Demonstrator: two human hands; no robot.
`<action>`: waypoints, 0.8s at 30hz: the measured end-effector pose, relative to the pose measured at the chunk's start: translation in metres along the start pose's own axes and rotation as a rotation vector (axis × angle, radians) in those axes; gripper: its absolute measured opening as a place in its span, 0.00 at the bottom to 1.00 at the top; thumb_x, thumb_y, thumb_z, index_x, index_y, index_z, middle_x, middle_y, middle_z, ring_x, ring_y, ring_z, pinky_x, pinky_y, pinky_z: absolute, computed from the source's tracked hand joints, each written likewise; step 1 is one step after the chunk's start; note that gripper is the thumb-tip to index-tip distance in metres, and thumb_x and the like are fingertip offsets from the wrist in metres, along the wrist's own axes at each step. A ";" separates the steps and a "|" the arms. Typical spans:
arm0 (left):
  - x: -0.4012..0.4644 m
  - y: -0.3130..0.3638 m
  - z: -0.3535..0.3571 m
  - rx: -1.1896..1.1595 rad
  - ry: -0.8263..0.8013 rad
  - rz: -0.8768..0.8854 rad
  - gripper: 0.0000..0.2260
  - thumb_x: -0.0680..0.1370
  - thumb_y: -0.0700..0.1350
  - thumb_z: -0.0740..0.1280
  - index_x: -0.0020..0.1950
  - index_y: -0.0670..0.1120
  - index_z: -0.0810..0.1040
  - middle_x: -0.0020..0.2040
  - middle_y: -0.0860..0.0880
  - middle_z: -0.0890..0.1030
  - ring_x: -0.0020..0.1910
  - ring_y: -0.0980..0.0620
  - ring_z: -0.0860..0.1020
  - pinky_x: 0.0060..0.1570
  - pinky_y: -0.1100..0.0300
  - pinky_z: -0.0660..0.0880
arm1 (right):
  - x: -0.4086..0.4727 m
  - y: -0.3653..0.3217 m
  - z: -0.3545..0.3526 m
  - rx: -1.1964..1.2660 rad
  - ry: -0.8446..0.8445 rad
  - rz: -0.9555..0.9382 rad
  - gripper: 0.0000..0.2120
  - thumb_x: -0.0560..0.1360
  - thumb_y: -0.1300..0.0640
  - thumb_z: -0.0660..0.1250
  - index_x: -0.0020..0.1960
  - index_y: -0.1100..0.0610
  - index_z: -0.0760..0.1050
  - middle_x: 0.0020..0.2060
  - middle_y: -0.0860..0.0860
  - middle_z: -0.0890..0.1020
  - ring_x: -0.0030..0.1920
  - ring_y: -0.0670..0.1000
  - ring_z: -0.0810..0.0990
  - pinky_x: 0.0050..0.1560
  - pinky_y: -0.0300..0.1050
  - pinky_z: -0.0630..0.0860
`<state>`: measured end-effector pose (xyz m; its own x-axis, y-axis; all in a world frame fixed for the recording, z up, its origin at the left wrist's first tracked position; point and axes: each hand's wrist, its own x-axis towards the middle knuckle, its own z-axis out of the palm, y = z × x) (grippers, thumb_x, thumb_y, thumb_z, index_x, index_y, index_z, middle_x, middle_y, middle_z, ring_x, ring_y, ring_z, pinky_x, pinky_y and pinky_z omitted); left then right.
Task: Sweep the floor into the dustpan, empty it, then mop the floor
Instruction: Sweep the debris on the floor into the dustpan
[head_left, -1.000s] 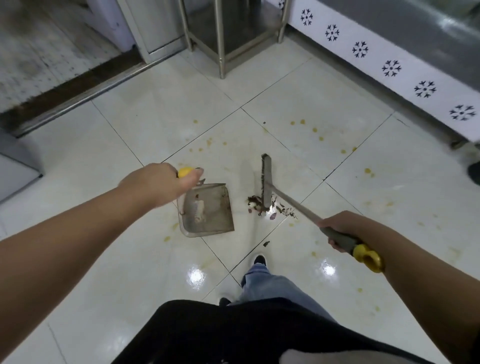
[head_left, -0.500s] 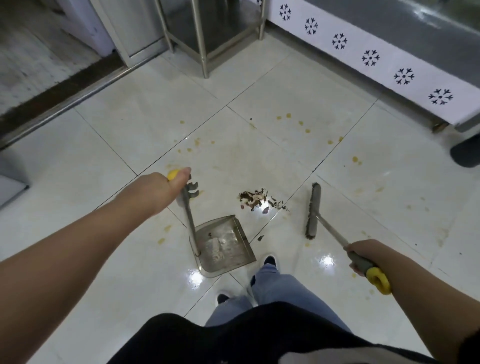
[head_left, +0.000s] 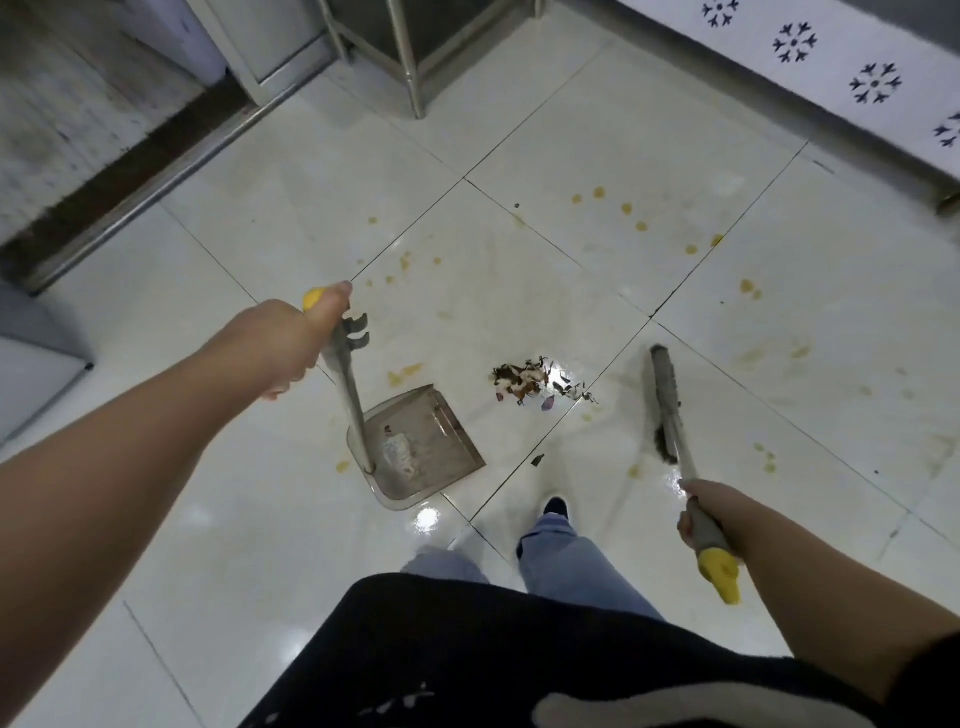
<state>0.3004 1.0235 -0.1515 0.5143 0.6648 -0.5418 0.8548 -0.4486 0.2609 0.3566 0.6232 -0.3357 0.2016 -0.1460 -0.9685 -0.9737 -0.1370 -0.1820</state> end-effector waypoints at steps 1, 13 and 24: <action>0.004 0.002 0.000 -0.005 -0.010 0.004 0.30 0.73 0.68 0.53 0.31 0.42 0.69 0.25 0.46 0.69 0.24 0.48 0.67 0.29 0.60 0.64 | 0.000 0.002 0.002 0.046 0.013 -0.009 0.11 0.80 0.59 0.59 0.39 0.59 0.63 0.22 0.55 0.69 0.17 0.49 0.70 0.18 0.35 0.71; 0.052 -0.008 -0.027 -0.139 -0.385 0.106 0.29 0.71 0.70 0.57 0.35 0.42 0.71 0.24 0.48 0.68 0.18 0.51 0.65 0.28 0.63 0.64 | -0.069 0.075 0.077 0.466 -0.093 0.120 0.12 0.81 0.56 0.53 0.39 0.57 0.61 0.16 0.52 0.67 0.12 0.46 0.66 0.15 0.29 0.66; 0.040 0.006 -0.016 -0.185 -0.465 0.165 0.26 0.71 0.68 0.59 0.32 0.44 0.69 0.21 0.50 0.67 0.14 0.53 0.64 0.20 0.68 0.62 | -0.061 0.108 0.150 0.861 -0.375 0.264 0.15 0.81 0.52 0.54 0.37 0.58 0.63 0.18 0.50 0.69 0.13 0.44 0.68 0.14 0.30 0.67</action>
<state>0.3274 1.0572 -0.1589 0.5941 0.2403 -0.7677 0.7844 -0.3846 0.4867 0.2237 0.7642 -0.3213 0.0641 0.2724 -0.9600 -0.7571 0.6401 0.1311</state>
